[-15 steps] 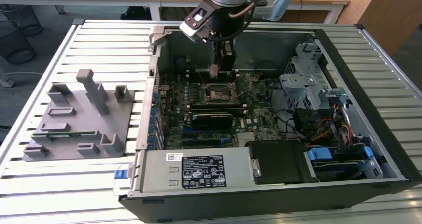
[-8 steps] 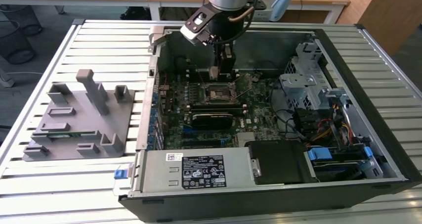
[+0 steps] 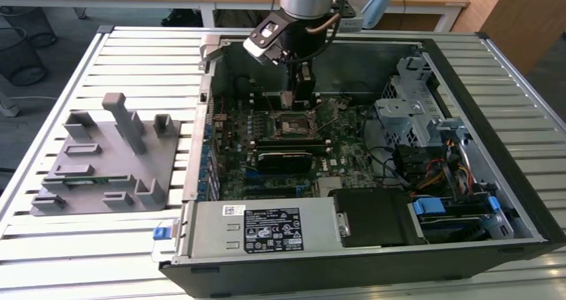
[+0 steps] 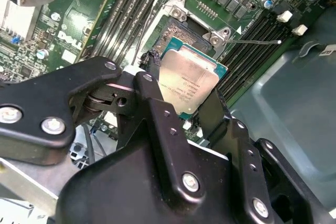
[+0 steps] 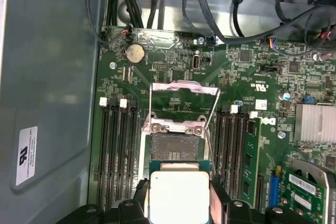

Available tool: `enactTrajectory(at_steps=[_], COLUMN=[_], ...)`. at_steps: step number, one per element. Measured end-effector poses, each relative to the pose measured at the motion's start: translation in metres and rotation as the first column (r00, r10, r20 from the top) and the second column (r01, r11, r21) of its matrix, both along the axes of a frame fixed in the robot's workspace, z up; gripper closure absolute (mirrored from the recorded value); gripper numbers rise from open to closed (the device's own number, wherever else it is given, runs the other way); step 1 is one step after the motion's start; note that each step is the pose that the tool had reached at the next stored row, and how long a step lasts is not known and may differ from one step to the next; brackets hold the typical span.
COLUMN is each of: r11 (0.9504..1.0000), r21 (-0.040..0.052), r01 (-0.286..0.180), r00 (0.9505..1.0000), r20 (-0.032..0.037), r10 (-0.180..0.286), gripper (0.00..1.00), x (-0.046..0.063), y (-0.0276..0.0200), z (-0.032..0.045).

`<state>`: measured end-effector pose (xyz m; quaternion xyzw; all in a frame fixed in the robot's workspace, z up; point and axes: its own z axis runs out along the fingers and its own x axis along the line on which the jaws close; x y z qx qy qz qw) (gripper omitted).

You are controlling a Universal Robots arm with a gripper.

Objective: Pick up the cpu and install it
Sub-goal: 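Place the cpu into insertion slot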

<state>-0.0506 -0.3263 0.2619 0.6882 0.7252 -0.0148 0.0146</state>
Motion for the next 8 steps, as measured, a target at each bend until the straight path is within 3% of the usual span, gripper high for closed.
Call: enactTrajectory(at_steps=[8], r11=[1.0], r21=[-0.0001], r01=[0.0], r00=[1.0], r20=[0.0], r10=[0.0], gripper=[0.46], x=[0.0002], y=[0.0008], z=[-0.0078])
